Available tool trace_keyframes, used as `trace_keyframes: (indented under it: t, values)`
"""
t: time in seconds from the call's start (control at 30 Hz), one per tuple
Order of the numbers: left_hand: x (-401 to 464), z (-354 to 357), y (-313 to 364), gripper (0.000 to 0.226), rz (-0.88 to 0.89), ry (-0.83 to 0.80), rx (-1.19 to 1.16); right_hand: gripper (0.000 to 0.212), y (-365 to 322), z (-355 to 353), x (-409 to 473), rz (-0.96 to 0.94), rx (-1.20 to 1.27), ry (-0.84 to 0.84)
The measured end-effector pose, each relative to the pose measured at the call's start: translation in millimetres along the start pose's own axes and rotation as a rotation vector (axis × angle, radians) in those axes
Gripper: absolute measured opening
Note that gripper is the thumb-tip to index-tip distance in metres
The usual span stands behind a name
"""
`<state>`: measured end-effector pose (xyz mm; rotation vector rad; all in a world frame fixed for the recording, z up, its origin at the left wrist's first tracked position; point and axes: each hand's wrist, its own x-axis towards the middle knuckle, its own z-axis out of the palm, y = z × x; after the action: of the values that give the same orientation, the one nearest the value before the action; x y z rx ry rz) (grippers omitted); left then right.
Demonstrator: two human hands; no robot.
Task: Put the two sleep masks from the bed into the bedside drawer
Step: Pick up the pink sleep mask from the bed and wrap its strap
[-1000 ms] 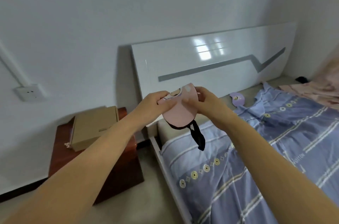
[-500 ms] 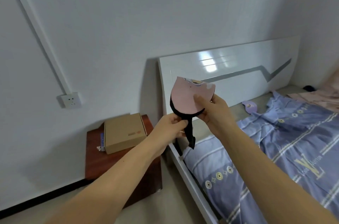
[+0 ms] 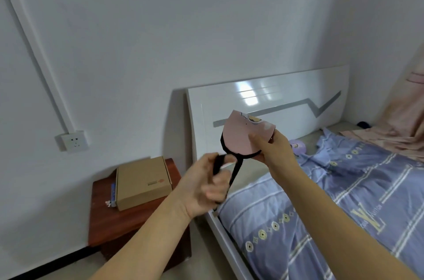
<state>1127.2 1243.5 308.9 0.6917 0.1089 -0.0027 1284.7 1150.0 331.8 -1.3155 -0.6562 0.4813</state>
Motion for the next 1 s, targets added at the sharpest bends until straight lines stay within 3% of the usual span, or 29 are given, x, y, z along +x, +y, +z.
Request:
trace_keyframes:
  t: [0.1,0.17,0.23,0.3,0.37,0.43,0.5,0.57,0.63,0.67,0.77,0.83,0.9,0.97,1.0]
  values:
    - [12,-8,-31,0.064,-0.255,0.107,0.397,0.024,-5,-2,-1,-0.052,-0.053,-0.058]
    - [22,-11,-45,0.064,-0.336,0.231,0.553,0.023,-6,4,-6,-0.119,-0.209,-0.117]
    - [34,-16,-45,0.045,-0.181,0.452,0.774,0.026,-3,8,-12,-0.152,-0.282,-0.125]
    - [42,-20,-34,0.031,0.065,0.713,1.160,0.027,2,7,-14,-0.121,-0.183,-0.061]
    - [49,-25,-21,0.052,0.303,0.861,1.137,0.028,5,1,-11,-0.005,0.082,-0.012]
    - [55,-18,-8,0.079,0.508,0.758,1.168,0.032,8,-9,-6,0.153,0.329,-0.029]
    - [63,-5,3,0.077,0.588,0.639,1.311,0.031,6,-17,-3,0.330,0.391,-0.109]
    - [71,2,17,0.059,0.478,0.671,1.519,0.026,-1,-25,-3,0.442,0.272,-0.260]
    - [65,8,23,0.061,0.377,0.567,1.805,0.026,-6,-36,-1,0.462,0.078,-0.391]
    - [60,7,24,0.059,0.440,0.483,1.962,0.031,-7,-40,0,0.437,-0.058,-0.434]
    - [41,8,7,0.030,1.057,0.086,2.223,0.040,-17,-41,1,0.192,-0.492,-0.474]
    - [44,9,6,0.026,1.253,-0.039,2.225,0.033,-28,-33,-4,0.077,-0.650,-0.599]
    - [57,15,1,0.045,1.216,-0.043,2.448,0.028,-34,-26,-7,0.033,-0.749,-0.733]
    - [64,31,0,0.071,0.941,0.046,2.651,0.028,-33,-28,-7,0.030,-0.726,-0.717]
    - [61,33,0,0.069,0.896,0.011,2.640,0.026,-34,-26,-9,-0.007,-0.731,-0.731]
